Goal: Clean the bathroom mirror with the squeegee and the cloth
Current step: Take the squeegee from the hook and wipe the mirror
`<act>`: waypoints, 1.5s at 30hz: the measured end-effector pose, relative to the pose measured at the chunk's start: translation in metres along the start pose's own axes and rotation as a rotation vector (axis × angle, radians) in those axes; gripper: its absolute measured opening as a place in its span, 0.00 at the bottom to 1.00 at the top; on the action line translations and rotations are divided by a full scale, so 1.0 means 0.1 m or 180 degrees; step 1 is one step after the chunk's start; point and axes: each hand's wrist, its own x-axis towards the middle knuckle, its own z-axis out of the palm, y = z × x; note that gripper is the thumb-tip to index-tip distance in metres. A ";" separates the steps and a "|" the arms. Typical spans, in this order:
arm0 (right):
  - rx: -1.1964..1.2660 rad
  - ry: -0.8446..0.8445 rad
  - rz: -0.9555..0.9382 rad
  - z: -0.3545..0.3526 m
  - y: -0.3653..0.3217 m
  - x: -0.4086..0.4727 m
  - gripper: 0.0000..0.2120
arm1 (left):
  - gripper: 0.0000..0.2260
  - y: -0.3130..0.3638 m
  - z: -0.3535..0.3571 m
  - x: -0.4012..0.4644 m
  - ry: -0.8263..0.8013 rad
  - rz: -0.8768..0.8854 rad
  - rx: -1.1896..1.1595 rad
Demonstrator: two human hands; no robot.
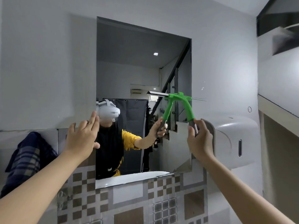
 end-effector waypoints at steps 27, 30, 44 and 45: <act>0.0767 -0.0342 0.0552 0.96 -1.49 -1.01 0.04 | 0.47 0.04 0.09 -0.40 -0.0046 0.0191 0.0066; 0.0682 -0.0476 0.0251 1.07 -1.50 -1.21 0.04 | 0.50 0.05 0.13 -0.45 -0.0097 0.0140 -0.0075; -0.0670 -0.0462 -0.1111 1.00 -0.71 -1.21 0.17 | 0.46 0.09 0.28 -0.54 0.0197 0.0125 -0.0276; -0.0717 -0.0458 -0.1199 0.96 -0.65 -1.17 0.17 | 0.44 0.11 0.30 -0.57 0.0227 0.0149 -0.0285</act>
